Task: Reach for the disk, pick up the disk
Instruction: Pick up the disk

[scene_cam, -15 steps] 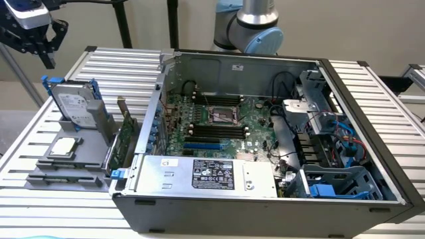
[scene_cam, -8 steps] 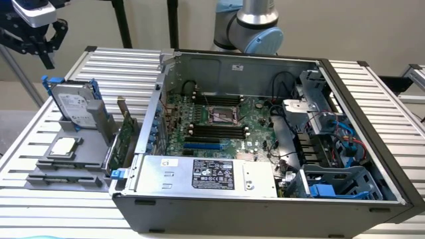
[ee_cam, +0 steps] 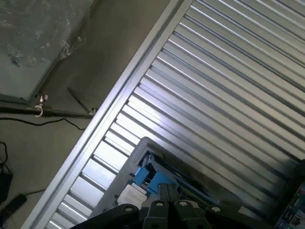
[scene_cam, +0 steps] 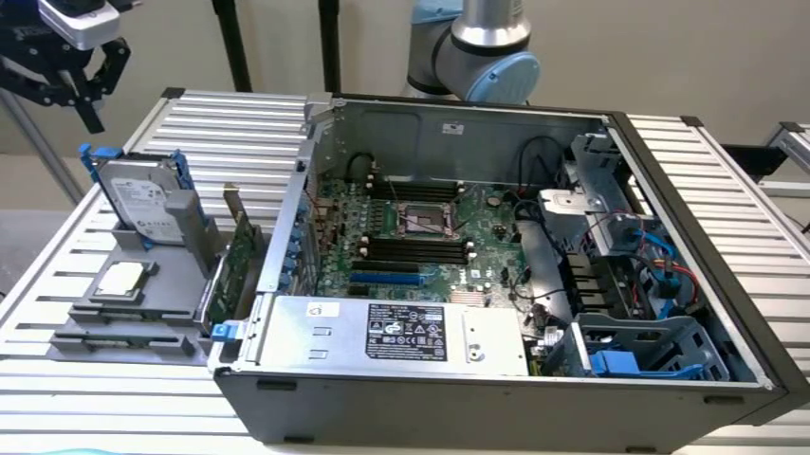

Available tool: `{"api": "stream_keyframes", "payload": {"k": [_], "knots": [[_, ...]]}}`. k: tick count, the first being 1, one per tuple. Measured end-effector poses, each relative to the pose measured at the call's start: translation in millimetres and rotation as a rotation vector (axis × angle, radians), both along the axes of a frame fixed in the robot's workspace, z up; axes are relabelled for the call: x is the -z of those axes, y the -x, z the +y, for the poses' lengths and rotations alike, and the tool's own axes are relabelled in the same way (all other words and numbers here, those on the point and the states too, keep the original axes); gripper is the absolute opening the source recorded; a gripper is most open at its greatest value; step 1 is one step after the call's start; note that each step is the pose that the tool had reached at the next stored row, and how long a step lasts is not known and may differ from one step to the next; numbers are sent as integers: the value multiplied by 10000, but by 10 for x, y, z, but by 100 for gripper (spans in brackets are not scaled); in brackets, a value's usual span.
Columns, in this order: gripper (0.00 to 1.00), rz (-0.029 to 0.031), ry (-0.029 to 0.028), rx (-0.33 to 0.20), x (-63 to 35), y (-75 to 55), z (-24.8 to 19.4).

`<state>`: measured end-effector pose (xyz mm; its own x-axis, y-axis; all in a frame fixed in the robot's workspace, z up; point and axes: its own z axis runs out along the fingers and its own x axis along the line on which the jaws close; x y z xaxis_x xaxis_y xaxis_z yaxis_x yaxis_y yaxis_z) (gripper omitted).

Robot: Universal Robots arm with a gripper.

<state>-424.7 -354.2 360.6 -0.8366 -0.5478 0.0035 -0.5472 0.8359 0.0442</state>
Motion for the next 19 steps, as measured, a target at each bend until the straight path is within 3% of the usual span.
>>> {"api": "stream_keyframes", "payload": {"k": [14,19], "knots": [[11,-14,-31,-2496,-3,-1,0],[11,-11,-32,-2952,-18,0,16]]}}
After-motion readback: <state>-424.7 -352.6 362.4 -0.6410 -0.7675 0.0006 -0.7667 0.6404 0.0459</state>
